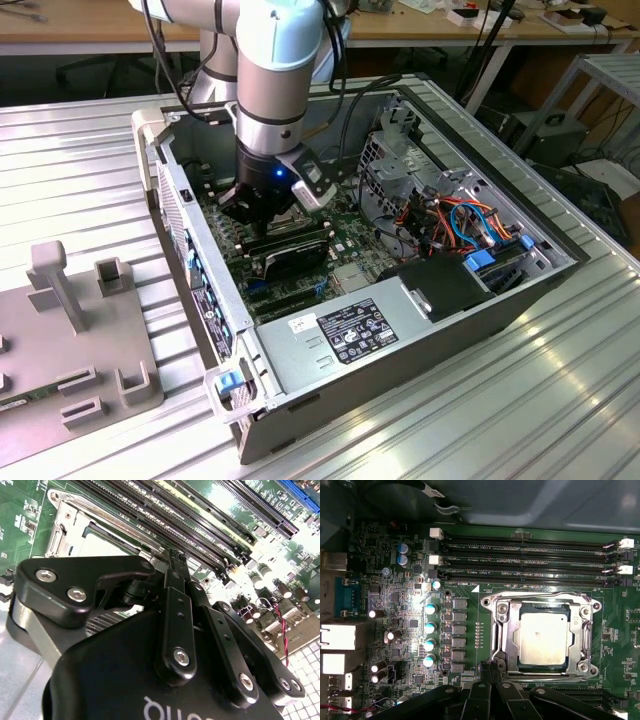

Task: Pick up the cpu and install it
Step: 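Install the second cpu locking lever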

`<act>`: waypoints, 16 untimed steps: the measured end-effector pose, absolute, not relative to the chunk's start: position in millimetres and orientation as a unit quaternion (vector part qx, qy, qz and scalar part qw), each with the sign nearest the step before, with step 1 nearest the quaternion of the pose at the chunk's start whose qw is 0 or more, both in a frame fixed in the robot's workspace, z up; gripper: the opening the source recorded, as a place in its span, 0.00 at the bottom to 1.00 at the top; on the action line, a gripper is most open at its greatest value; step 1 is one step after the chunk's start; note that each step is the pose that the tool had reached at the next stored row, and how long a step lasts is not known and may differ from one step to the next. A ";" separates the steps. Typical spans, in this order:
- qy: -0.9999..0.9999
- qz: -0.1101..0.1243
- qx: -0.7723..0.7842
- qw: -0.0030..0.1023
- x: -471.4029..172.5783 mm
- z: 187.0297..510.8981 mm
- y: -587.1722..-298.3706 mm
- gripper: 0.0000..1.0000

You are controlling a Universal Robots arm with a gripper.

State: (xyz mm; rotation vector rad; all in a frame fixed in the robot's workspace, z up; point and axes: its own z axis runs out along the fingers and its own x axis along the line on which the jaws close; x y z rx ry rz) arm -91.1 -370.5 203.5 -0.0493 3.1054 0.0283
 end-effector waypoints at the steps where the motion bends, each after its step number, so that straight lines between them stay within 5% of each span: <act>1: 1.000 0.009 -0.016 0.018 -91.4 203.5 -370.5 0.11; 16: 1.000 0.010 -0.016 0.018 -93.3 203.5 -370.5 0.11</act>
